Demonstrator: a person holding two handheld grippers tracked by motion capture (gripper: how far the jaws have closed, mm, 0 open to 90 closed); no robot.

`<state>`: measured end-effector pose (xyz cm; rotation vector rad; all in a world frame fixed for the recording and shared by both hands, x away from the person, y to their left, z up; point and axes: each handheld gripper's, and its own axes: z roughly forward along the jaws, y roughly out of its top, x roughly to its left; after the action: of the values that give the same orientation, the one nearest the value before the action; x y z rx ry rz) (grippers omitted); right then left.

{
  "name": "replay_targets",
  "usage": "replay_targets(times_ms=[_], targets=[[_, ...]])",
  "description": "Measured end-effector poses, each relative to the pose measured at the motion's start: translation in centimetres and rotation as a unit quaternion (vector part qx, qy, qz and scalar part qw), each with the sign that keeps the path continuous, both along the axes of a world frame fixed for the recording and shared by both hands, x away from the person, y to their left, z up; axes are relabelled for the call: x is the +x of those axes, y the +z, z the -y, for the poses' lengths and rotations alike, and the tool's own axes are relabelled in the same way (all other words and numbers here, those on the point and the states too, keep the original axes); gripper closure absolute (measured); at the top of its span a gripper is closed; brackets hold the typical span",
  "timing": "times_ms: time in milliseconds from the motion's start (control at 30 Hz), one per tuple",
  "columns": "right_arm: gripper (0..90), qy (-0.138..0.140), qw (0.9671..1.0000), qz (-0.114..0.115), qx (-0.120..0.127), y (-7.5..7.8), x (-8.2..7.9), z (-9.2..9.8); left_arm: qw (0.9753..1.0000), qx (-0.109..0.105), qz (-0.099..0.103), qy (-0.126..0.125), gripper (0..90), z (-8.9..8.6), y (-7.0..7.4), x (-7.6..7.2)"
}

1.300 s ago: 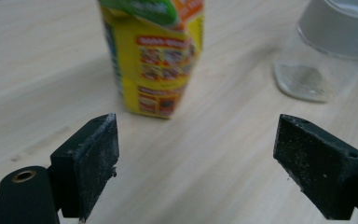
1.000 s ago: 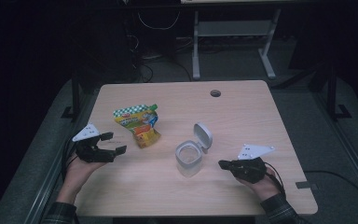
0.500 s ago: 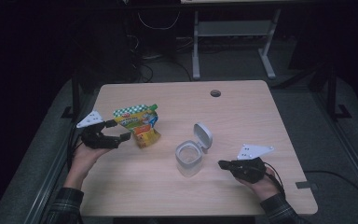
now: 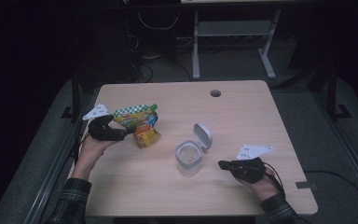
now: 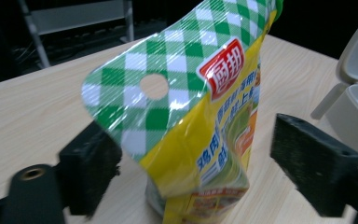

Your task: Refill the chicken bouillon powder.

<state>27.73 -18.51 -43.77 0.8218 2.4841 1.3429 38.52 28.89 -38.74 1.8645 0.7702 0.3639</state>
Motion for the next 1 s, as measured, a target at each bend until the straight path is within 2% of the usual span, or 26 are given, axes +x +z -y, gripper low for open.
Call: replay_targets(times_ms=[200,267,433,567,667,900,1000], targets=[[89.2,-0.001,1.0,0.0,0.001,0.0,0.04,0.08,0.9998,0.004,0.01,-0.019,43.0,0.16,-0.29,-0.25],[89.2,0.001,1.0,0.0,-0.001,-0.04,0.05,0.03,0.9996,0.011,0.019,-0.019,49.9,0.15,-0.28,-0.38],[89.3,0.001,1.0,0.0,-0.001,-0.07,0.04,0.02,0.999,-0.001,0.021,-0.038,71.2,0.29,-0.12,-0.64],[89.3,0.0,1.0,0.001,0.0,-0.06,0.03,0.04,0.999,-0.006,0.02,-0.04,85.4,0.21,-0.17,-0.74],[89.5,0.0,1.0,0.001,-0.001,-0.07,0.02,0.04,0.9989,-0.007,0.023,-0.041,88.5,0.14,-0.2,-0.76],[89.5,-0.005,1.0,0.001,-0.002,0.02,-0.04,0.21,0.999,-0.002,0.024,-0.036,89.4,0.35,-0.07,-0.75],[89.6,-0.006,1.0,0.005,-0.002,0.09,-0.07,0.27,0.9991,0.006,0.024,-0.035,89.8,0.56,0.25,-0.69]])
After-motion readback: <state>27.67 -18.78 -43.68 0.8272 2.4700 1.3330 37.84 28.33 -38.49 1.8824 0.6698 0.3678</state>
